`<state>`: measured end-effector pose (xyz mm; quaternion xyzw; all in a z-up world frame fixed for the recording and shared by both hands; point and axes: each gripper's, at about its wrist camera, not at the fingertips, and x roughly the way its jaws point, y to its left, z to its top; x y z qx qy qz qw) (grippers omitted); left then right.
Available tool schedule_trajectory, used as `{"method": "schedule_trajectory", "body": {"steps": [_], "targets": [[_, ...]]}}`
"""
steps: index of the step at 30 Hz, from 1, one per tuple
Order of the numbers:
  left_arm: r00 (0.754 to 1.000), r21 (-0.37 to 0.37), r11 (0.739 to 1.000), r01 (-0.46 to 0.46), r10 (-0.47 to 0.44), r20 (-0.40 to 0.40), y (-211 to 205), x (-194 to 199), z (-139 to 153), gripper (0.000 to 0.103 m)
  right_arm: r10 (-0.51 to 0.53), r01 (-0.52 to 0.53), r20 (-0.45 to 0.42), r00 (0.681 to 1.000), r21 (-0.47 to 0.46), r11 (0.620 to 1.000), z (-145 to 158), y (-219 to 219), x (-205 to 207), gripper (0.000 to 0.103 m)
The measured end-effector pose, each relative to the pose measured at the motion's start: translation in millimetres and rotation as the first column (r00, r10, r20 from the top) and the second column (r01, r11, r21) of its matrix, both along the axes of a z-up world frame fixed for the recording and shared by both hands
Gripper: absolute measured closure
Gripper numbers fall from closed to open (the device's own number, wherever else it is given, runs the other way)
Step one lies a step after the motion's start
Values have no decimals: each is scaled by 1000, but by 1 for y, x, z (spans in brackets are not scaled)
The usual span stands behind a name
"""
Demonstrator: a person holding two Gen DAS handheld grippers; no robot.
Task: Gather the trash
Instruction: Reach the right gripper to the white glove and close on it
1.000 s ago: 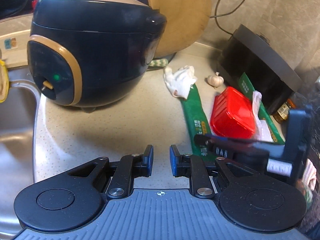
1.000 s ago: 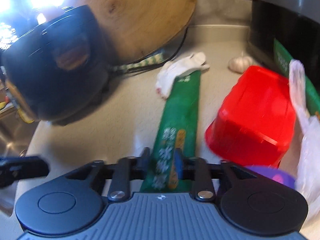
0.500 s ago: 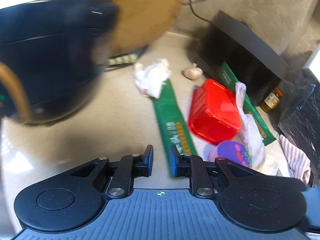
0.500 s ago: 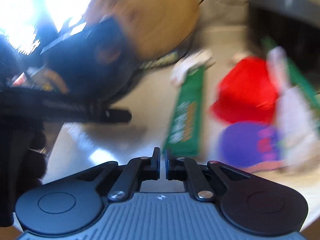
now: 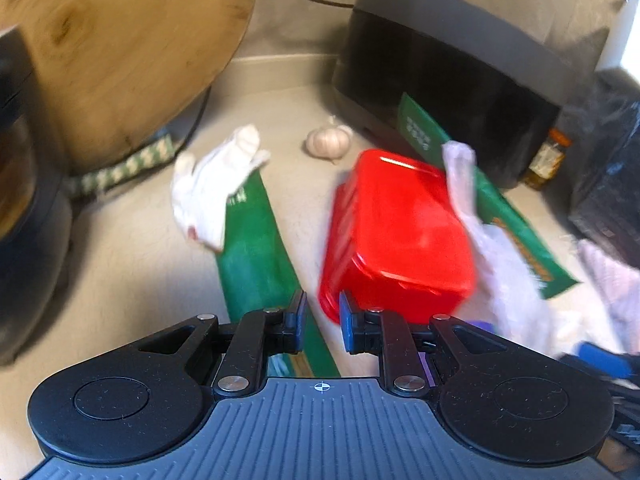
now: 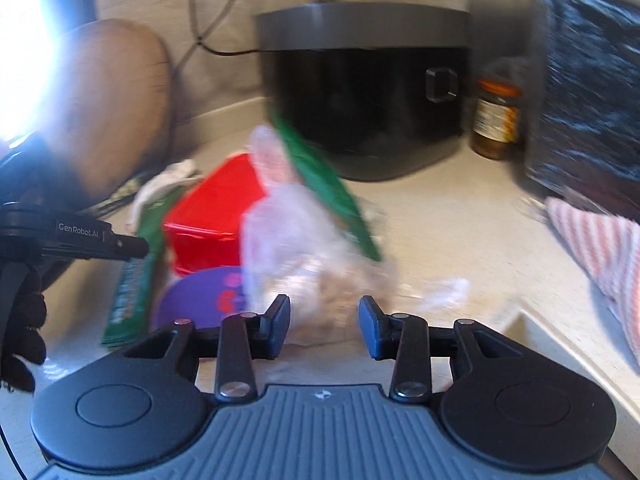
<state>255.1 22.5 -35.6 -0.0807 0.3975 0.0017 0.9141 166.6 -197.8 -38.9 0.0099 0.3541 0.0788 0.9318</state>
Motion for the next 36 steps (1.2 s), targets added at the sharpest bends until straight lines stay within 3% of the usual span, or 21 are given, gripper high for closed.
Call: {"method": "schedule_trajectory", "body": {"steps": [3, 9, 19, 22, 25, 27, 30, 36], "targets": [[1000, 51, 999, -16, 17, -22, -1, 16, -14, 82, -23, 23, -15, 1000, 3, 1000, -3, -11, 5, 65], [999, 36, 999, 14, -13, -37, 5, 14, -24, 83, -24, 25, -36, 999, 10, 1000, -13, -13, 19, 65], [999, -28, 1000, 5, -7, -46, 26, -39, -24, 84, 80, -81, 16, 997, 54, 995, 1, 11, 29, 65], [998, -40, 999, -14, 11, -65, 33, -60, -21, 84, 178, -182, 68, 982, 64, 981, 17, 35, 40, 65], [997, -100, 994, -43, 36, -68, 47, -81, -15, 84, 266, -271, 79, 961, 56, 961, 27, 71, 65, 63], [997, -125, 990, -66, 60, -48, 56, -97, -8, 83, 318, -322, 63, 946, 52, 945, 27, 98, 85, 52], [996, -139, 987, -86, 87, 2, 74, -123, 7, 83, 296, -297, 51, 954, 15, 955, 20, 137, 116, 35], [985, -172, 975, -137, 152, 80, 118, -171, 29, 83, 303, -304, -95, 948, 9, 953, 0, 201, 180, 37]]}}
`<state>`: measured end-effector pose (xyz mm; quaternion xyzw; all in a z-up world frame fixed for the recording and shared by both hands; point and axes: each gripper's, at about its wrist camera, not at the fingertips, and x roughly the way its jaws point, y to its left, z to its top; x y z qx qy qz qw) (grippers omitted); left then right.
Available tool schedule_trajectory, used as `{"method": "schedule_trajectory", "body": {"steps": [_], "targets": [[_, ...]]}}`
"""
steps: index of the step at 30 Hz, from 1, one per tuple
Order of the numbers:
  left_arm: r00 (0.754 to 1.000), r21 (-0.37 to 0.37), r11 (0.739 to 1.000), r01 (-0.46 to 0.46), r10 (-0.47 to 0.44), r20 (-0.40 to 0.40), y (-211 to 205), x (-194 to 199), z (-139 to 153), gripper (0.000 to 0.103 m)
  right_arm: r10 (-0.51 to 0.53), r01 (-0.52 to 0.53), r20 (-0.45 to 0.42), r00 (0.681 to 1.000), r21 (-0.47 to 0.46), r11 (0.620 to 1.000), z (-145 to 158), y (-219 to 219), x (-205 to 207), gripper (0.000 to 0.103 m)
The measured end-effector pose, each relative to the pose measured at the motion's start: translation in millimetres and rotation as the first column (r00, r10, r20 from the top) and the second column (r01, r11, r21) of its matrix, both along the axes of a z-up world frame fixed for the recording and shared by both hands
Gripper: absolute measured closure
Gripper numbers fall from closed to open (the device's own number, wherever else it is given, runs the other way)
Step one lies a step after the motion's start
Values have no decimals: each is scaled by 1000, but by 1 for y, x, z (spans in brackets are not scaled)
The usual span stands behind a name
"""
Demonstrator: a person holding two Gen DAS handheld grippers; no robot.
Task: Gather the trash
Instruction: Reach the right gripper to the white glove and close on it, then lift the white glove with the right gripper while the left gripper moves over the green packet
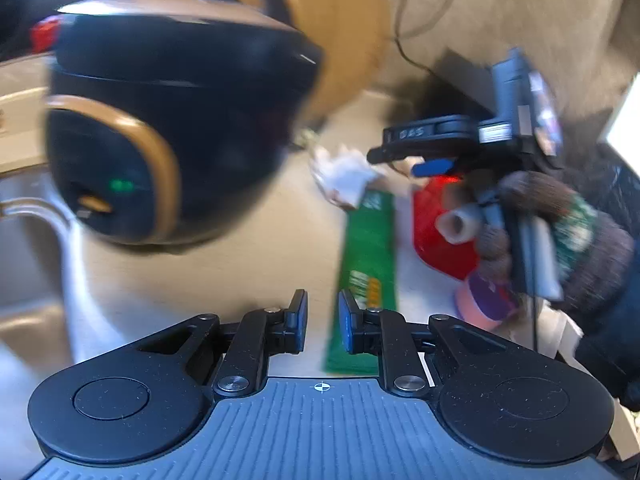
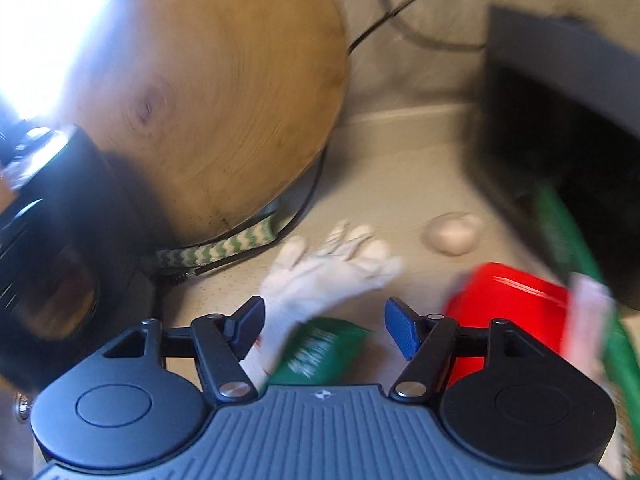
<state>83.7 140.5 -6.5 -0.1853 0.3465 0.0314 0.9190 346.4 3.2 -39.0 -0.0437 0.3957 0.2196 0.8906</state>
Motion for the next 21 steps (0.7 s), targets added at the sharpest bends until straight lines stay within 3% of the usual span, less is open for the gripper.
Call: {"method": "schedule_trajectory", "body": {"steps": [3, 7, 10, 13, 15, 17, 21], "targets": [[999, -34, 999, -34, 35, 30, 25, -17, 2, 83, -5, 5, -8, 1000, -21, 1000, -9, 24, 18, 37], [996, -75, 995, -68, 72, 48, 52, -32, -3, 83, -17, 13, -34, 999, -116, 993, -29, 58, 38, 37], [996, -97, 992, -78, 82, 42, 67, -39, -9, 83, -70, 59, -70, 995, -139, 988, -42, 62, 49, 44], [996, -113, 990, -80, 84, 31, 76, -41, -15, 83, -89, 75, -93, 992, -144, 987, -48, 62, 47, 57], [997, -124, 990, -73, 77, 29, 79, -37, -15, 83, -77, 62, -84, 994, -170, 983, -47, 64, 41, 83], [998, -131, 990, -58, 63, 32, 80, -34, -16, 83, -58, 39, -94, 994, -185, 982, -44, 62, 33, 96], [999, -133, 991, -7, 14, 47, 76, -28, -17, 83, -68, 50, -103, 992, -170, 984, -33, 43, 13, 97]]}}
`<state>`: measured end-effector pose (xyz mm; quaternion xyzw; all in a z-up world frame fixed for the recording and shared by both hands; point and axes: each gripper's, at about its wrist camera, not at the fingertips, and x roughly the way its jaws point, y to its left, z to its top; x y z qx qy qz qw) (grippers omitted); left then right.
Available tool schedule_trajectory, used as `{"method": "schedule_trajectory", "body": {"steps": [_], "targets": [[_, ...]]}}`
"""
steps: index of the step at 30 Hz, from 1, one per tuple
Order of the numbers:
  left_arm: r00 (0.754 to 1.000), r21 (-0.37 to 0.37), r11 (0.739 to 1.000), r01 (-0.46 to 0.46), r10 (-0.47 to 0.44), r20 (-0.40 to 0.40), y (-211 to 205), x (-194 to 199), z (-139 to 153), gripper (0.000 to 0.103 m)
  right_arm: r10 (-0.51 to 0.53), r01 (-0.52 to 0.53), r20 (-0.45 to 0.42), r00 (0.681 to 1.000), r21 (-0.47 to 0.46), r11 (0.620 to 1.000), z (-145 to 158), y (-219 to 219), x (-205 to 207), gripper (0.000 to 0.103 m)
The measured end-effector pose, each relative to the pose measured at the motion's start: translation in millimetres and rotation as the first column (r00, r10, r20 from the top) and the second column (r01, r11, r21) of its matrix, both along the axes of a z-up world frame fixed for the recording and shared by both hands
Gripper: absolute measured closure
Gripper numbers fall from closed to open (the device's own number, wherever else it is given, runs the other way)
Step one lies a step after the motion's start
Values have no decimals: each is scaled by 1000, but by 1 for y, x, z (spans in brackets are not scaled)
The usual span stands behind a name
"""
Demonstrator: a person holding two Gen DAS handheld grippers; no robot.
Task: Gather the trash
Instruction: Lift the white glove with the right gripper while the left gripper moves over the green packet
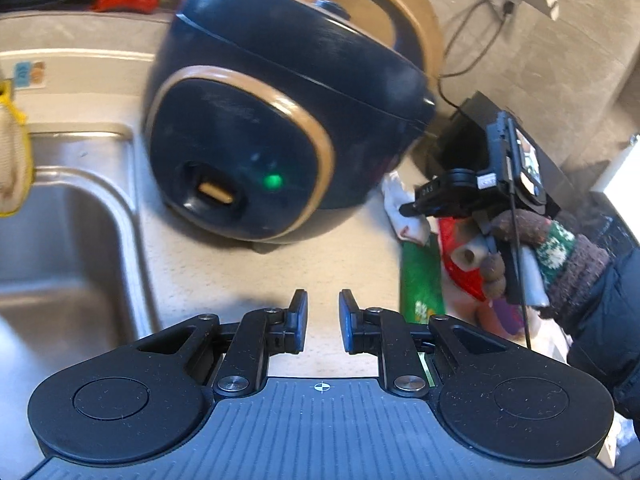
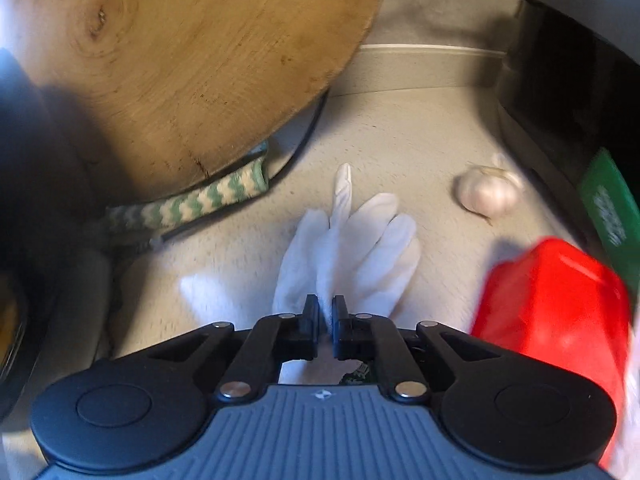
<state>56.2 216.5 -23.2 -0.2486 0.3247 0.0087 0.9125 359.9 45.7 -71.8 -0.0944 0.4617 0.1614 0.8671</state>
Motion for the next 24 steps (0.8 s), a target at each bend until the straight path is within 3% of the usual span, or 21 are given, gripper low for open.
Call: {"method": "schedule_trajectory", "body": {"steps": [14, 18, 24], "targets": [[995, 4, 995, 102, -102, -16, -31, 33, -2, 83, -156, 148, 129, 979, 75, 986, 57, -97, -85, 97], [990, 20, 990, 141, -140, -9, -46, 47, 2, 83, -180, 172, 164, 970, 59, 983, 63, -114, -107, 97], [983, 64, 981, 183, -181, -35, -71, 80, 2, 83, -185, 167, 154, 970, 122, 978, 59, -137, -129, 97]]}}
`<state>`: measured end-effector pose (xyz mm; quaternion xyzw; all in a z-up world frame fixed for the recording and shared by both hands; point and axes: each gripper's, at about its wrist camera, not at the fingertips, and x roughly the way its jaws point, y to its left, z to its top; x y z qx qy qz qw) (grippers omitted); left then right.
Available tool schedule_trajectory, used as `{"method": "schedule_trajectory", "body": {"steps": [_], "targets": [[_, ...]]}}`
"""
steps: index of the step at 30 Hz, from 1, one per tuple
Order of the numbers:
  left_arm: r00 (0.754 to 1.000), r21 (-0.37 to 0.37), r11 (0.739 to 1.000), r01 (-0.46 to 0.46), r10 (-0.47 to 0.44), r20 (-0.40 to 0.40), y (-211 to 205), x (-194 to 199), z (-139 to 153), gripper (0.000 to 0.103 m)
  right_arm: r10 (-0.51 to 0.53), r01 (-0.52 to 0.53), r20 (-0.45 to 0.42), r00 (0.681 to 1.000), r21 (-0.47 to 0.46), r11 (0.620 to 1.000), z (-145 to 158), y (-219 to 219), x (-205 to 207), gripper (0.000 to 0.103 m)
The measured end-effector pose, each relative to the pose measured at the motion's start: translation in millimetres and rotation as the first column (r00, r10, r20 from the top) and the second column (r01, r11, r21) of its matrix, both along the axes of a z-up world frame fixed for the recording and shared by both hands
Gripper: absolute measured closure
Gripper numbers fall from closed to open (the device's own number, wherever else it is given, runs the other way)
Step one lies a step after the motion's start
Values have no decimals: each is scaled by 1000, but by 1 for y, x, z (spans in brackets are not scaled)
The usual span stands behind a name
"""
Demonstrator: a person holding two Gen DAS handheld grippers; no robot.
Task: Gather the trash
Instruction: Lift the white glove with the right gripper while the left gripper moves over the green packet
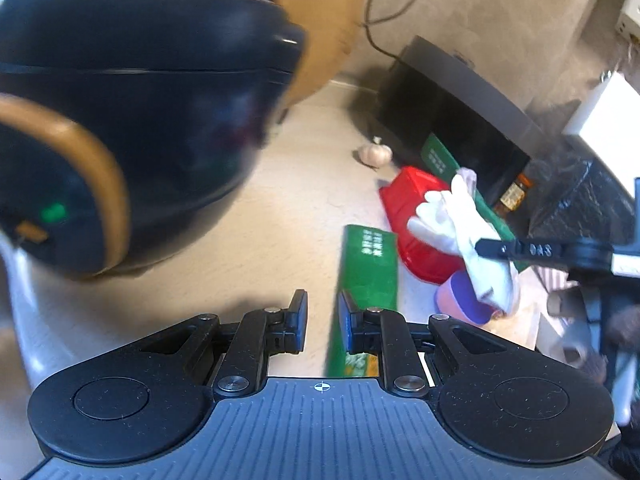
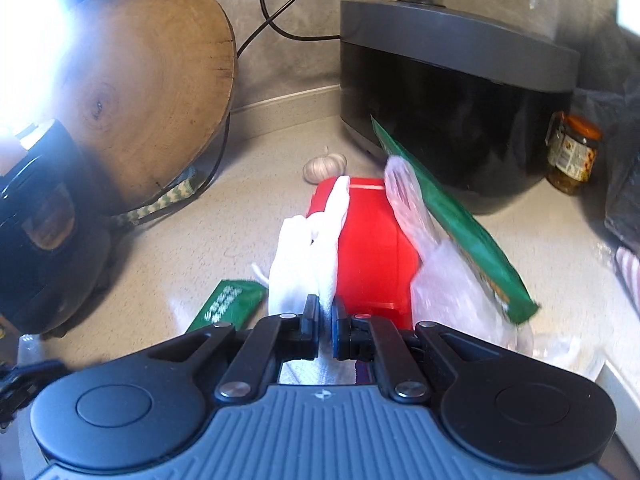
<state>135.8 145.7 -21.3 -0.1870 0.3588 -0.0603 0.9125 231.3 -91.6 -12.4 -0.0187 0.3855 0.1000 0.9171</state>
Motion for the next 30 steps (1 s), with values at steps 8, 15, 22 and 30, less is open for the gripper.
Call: {"method": "schedule_trajectory", "body": {"steps": [8, 15, 22, 30], "targets": [[992, 91, 988, 123, -120, -43, -54, 32, -5, 83, 10, -10, -10, 1000, 14, 1000, -11, -16, -24, 97], [983, 187, 969, 164, -145, -108, -77, 37, -18, 83, 41, -41, -2, 999, 1, 999, -14, -25, -41, 97], [986, 264, 954, 143, -113, -124, -65, 16, -26, 80, 31, -31, -31, 999, 15, 999, -26, -30, -50, 97], [991, 174, 976, 129, -124, -42, -55, 2, -5, 79, 57, -57, -12, 998, -16, 998, -30, -24, -65, 97]]}}
